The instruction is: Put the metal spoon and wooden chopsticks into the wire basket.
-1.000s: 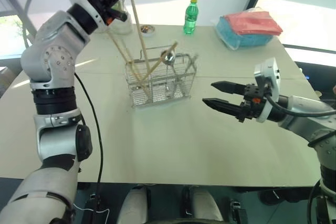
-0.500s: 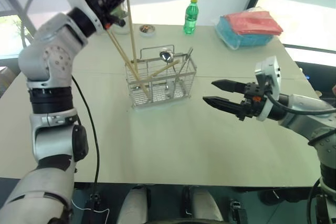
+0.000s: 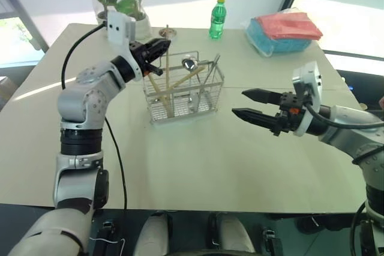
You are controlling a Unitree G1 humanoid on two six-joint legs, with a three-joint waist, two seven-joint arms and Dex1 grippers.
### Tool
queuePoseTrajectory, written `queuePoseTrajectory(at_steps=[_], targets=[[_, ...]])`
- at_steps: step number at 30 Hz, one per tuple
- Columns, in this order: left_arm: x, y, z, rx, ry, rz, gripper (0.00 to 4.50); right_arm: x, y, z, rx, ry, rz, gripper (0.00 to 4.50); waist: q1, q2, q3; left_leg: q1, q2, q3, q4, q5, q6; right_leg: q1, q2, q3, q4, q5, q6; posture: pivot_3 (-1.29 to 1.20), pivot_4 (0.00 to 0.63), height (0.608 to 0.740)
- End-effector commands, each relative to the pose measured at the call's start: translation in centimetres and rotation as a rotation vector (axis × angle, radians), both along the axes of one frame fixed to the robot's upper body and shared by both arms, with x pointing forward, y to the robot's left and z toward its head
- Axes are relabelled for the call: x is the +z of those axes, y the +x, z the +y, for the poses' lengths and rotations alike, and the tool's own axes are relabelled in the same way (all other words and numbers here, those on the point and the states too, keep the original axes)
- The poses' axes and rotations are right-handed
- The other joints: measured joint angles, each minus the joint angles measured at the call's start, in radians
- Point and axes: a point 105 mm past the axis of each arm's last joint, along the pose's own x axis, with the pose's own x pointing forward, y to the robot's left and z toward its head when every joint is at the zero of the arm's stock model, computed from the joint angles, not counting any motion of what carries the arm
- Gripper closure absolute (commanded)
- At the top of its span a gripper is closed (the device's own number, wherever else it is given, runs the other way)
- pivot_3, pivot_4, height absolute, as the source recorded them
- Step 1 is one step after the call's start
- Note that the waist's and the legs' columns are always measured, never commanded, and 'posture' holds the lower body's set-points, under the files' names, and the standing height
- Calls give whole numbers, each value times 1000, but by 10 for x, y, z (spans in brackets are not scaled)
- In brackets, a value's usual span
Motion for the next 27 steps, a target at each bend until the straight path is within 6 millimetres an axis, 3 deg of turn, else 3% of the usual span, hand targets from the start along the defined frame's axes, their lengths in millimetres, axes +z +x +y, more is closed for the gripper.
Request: queuePoseTrajectory(at_steps=[1,4,8,12,19,23,27], targets=[[48,-16,4,-17,1,-149,1487,9,1,2,7,15,-42,1048,0,0,0,0,0,0,0,0,0,0,0,0,0,0,0,0,150,717],[75,-27,10,-36,48,-222,21,8,4,3,9,18,-41,1048,-1,0,0,0,0,0,0,0,0,0,0,0,0,0,0,0,150,717],[110,-42,22,-59,94,-346,21,7,11,1,4,15,-46,1048,-1,0,0,0,0,0,0,0,0,0,0,0,-1,0,0,0,150,717],[115,-56,40,-111,259,-371,21,10,18,-6,-10,5,-60,1048,-4,1,1,0,0,1,-1,0,0,0,0,0,0,0,0,0,150,717],[51,-90,96,-207,675,-149,21,6,25,-21,-24,-49,-68,1048,-9,5,2,0,1,2,-3,0,0,-3,0,0,0,-2,-4,0,150,717],[26,-100,116,-185,744,-70,21,0,28,-27,-32,-77,-67,1048,1,5,3,0,2,2,-2,0,0,-3,0,0,-1,-3,-5,0,150,717],[8,-106,119,-174,756,-41,21,0,30,-29,-36,-72,-68,1048,2,5,3,-1,3,2,-1,0,0,-2,-1,0,-3,-4,-7,0,150,717]])
